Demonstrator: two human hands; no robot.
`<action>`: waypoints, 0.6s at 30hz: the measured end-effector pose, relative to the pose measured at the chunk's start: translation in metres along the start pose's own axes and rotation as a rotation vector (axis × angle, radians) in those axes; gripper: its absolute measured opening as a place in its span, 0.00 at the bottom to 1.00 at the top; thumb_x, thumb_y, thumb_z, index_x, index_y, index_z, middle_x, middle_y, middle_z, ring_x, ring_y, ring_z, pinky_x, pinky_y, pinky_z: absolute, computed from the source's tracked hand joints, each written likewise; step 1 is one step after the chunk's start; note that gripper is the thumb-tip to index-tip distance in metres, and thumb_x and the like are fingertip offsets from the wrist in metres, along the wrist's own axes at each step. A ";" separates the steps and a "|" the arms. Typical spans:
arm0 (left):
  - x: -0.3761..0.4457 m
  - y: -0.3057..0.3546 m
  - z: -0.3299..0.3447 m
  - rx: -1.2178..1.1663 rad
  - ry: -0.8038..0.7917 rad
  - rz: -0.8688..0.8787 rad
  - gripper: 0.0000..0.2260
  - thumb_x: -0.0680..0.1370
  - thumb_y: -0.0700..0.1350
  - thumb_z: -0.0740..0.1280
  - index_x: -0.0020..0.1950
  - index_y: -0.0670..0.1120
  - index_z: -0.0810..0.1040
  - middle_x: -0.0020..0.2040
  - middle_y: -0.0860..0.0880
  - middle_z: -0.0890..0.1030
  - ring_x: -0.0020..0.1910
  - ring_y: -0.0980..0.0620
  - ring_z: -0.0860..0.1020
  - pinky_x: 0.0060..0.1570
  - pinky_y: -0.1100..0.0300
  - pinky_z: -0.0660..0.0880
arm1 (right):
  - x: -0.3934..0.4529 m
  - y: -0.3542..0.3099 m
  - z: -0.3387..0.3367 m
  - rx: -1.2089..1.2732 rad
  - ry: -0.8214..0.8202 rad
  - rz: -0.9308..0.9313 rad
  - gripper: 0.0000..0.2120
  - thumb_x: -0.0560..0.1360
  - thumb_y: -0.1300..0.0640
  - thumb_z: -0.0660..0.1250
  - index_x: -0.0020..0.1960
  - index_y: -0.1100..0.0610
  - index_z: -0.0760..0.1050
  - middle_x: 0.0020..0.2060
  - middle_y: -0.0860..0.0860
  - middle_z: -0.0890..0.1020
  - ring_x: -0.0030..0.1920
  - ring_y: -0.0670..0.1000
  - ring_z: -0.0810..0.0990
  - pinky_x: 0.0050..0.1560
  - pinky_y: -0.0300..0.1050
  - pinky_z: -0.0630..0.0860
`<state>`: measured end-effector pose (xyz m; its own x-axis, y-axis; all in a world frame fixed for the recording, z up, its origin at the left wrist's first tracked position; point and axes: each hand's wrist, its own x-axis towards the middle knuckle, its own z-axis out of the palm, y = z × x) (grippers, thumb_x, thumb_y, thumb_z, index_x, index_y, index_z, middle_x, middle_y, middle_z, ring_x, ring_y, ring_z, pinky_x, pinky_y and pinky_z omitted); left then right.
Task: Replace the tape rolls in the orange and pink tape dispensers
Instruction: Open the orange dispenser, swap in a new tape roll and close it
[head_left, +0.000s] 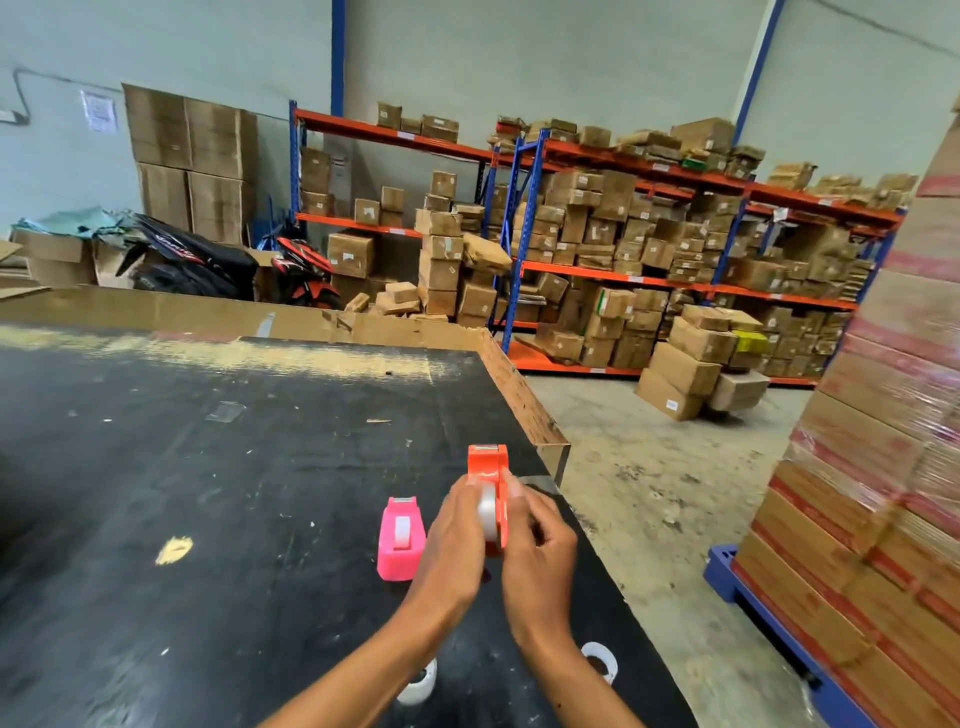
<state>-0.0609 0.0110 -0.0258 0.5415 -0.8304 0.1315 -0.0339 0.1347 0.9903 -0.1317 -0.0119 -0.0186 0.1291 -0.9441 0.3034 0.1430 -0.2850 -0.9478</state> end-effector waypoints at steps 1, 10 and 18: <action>0.000 -0.001 0.001 -0.022 -0.001 -0.002 0.18 0.72 0.64 0.52 0.47 0.60 0.77 0.42 0.53 0.84 0.35 0.63 0.80 0.30 0.65 0.74 | 0.001 0.000 0.000 0.005 -0.003 -0.003 0.10 0.77 0.53 0.64 0.49 0.55 0.83 0.50 0.54 0.84 0.48 0.51 0.84 0.49 0.55 0.83; 0.003 0.001 0.008 -0.045 -0.028 0.024 0.17 0.72 0.65 0.54 0.49 0.61 0.78 0.43 0.54 0.85 0.42 0.60 0.83 0.38 0.65 0.77 | 0.008 0.000 -0.004 0.010 -0.013 -0.084 0.10 0.77 0.54 0.64 0.49 0.55 0.84 0.48 0.50 0.83 0.49 0.49 0.83 0.50 0.51 0.81; 0.009 0.025 0.003 -0.002 -0.123 0.025 0.21 0.80 0.59 0.51 0.51 0.54 0.81 0.43 0.46 0.86 0.39 0.55 0.83 0.34 0.64 0.78 | 0.035 -0.015 -0.025 -0.005 -0.236 -0.125 0.10 0.77 0.54 0.65 0.47 0.40 0.81 0.45 0.41 0.86 0.48 0.44 0.84 0.50 0.45 0.81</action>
<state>-0.0594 0.0053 0.0003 0.4330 -0.8869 0.1613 -0.0443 0.1578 0.9865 -0.1537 -0.0445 0.0033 0.3357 -0.8370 0.4321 0.1675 -0.3984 -0.9018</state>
